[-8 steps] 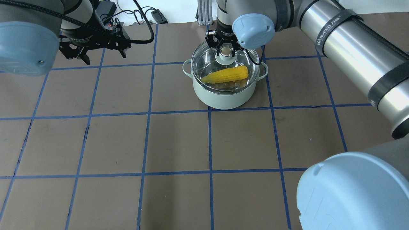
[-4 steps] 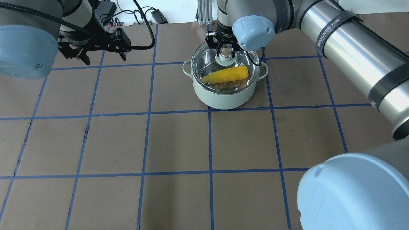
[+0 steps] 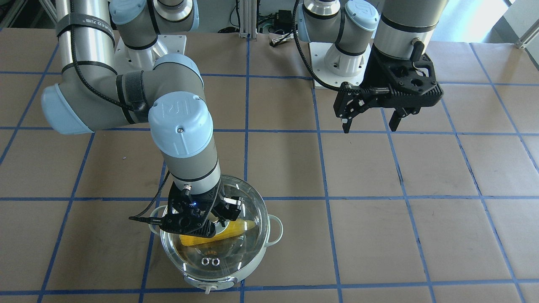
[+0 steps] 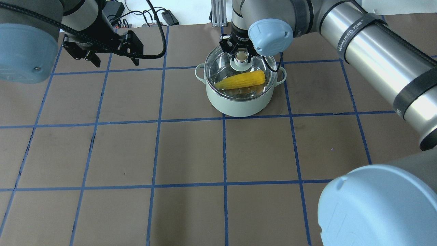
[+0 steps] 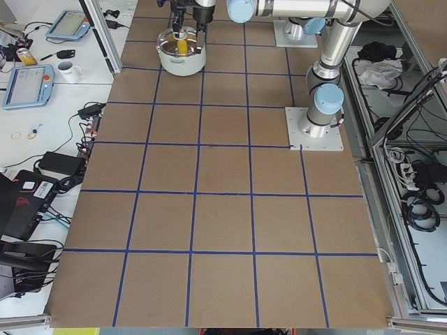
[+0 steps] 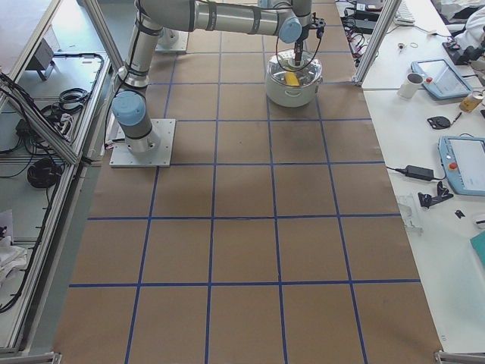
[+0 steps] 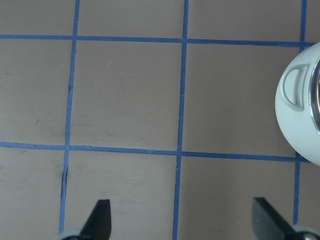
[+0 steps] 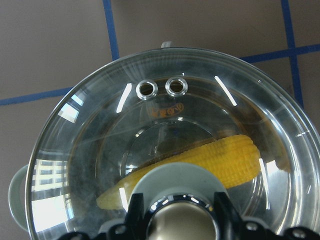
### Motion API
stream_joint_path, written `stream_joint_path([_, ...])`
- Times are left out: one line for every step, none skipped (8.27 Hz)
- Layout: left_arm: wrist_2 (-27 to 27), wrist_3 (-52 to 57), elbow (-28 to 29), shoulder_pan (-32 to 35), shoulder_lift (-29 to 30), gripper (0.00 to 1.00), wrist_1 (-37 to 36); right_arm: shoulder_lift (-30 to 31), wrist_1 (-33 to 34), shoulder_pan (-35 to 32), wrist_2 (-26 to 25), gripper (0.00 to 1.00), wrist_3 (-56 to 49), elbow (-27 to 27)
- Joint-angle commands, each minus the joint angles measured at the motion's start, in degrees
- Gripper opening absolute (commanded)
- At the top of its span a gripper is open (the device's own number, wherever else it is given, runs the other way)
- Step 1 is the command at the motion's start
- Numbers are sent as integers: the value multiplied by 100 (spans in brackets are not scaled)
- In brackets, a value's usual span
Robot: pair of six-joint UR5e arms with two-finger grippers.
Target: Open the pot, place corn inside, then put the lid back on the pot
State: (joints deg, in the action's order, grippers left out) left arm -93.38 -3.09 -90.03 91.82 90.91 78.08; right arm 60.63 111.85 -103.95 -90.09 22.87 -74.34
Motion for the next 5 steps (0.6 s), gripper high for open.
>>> stream_joint_path([39,151,29,11,-3,100,181,19,91,-3,-70,13,60,-80])
stream_joint_path([30,151,29,11,5,100,642,19,91,-3,-70,13,60,-81])
stream_joint_path([39,151,55,2,-3,100,951,11,100,-3,-9,13,60,-72])
stream_joint_path([39,142,73,2,-12,100,980,11,100,-3,-9,13,77,-72])
stream_joint_path([30,142,73,2,-30,100,981,2,161,-3,-17,13,77,-72])
